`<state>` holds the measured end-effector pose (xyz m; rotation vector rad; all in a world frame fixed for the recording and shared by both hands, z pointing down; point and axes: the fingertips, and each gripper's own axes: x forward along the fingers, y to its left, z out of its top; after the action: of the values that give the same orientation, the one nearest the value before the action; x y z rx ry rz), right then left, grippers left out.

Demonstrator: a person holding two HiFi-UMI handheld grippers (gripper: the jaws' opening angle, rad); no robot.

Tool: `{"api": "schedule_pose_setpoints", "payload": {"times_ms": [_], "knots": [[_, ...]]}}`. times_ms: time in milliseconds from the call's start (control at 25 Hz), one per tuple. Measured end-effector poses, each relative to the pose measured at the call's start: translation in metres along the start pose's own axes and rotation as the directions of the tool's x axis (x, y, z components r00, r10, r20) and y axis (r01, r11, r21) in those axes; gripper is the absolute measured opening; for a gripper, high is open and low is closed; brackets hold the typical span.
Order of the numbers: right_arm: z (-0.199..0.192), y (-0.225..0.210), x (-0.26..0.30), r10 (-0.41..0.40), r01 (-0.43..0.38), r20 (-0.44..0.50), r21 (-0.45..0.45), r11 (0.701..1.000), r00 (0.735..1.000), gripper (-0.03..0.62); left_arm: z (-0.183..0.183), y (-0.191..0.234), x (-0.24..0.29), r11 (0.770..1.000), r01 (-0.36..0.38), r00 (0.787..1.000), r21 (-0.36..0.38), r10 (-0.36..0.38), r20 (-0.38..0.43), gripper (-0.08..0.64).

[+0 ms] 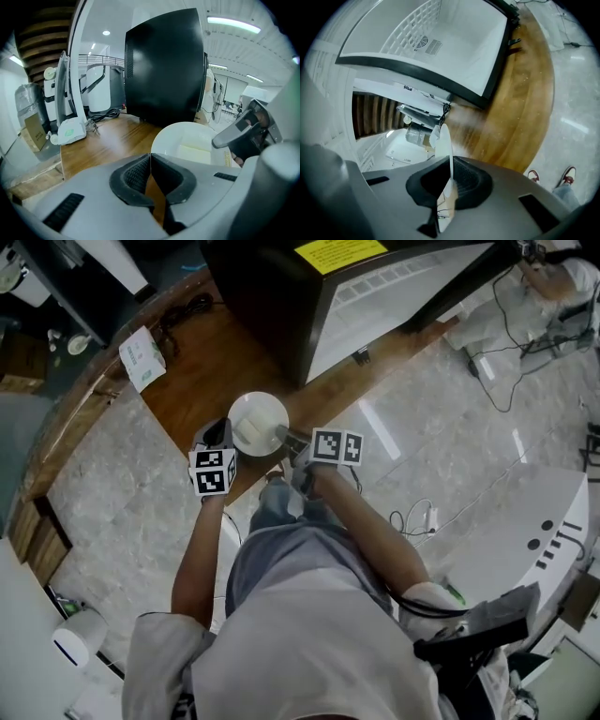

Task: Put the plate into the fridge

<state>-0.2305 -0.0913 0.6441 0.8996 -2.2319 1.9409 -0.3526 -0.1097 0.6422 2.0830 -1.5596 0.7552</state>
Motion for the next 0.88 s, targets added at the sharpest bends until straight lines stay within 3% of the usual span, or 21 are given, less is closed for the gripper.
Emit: {"api": "schedule_pose_setpoints", "payload": {"times_ms": [400,640,880], "knots": [[0.006,-0.017,-0.098,0.039,-0.041,0.032,0.07,0.997,0.999,0.025,0.013,-0.085,-0.025,0.999,0.031,0.998,-0.024,-0.03,0.047,0.021],[0.031,-0.034,-0.188,0.074,-0.084,0.1,0.103,0.991,0.992,0.023,0.03,-0.177,-0.034,0.996,0.083,0.994,0.019,-0.084,0.07,0.021],[0.066,-0.048,-0.28,0.095,-0.109,0.168,0.08,0.991,0.981,0.025,0.058,-0.277,-0.041,0.989,0.135,0.983,0.057,-0.141,0.119,0.021]]}}
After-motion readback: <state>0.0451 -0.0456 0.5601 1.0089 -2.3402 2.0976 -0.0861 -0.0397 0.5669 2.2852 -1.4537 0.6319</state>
